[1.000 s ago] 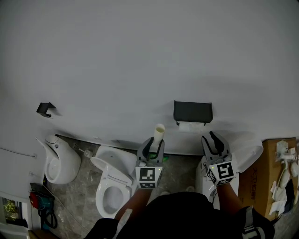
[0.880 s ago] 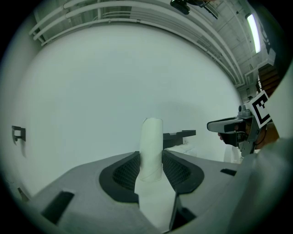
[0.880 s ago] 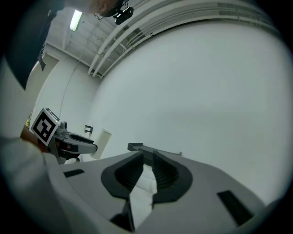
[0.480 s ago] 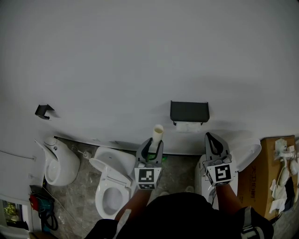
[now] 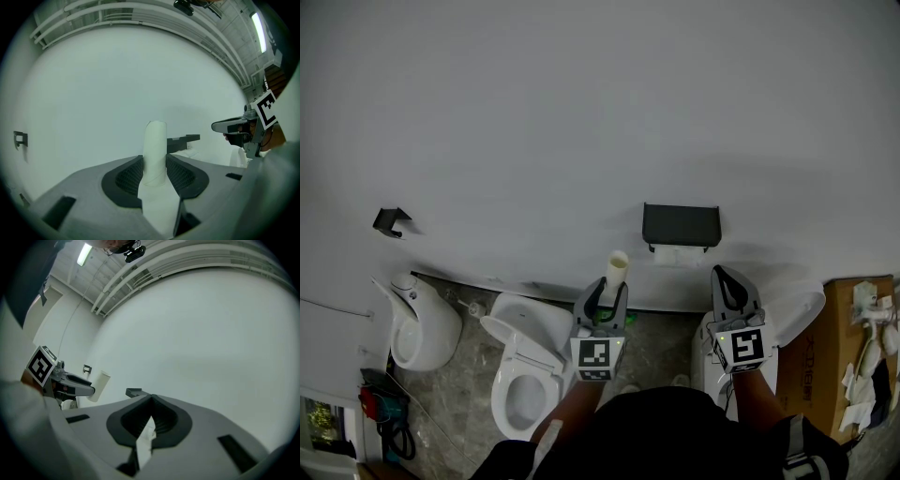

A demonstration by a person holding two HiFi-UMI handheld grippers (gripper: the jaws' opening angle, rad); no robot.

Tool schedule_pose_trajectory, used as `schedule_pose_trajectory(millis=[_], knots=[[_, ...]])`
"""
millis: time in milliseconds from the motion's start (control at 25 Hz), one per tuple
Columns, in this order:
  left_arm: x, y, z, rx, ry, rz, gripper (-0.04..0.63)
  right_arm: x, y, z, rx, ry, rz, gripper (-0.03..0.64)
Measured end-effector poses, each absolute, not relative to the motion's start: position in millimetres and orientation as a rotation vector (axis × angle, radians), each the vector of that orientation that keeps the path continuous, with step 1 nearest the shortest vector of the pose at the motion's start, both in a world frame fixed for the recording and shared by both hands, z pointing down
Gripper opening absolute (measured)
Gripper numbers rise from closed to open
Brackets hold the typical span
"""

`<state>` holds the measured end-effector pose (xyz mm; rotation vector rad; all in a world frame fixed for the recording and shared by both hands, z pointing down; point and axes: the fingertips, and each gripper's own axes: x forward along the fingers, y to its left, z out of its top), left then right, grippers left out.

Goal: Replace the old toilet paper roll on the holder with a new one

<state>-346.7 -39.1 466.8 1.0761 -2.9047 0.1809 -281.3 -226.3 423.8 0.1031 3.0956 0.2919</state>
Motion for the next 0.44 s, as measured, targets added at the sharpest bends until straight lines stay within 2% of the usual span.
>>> schedule_pose_trajectory(millis=[440], knots=[[-343.6,-40.2,459.7,1.092,-2.921,0.157,0.152,-282.7,-226.9,426.8,0.106,3.099,0.346,0.000]])
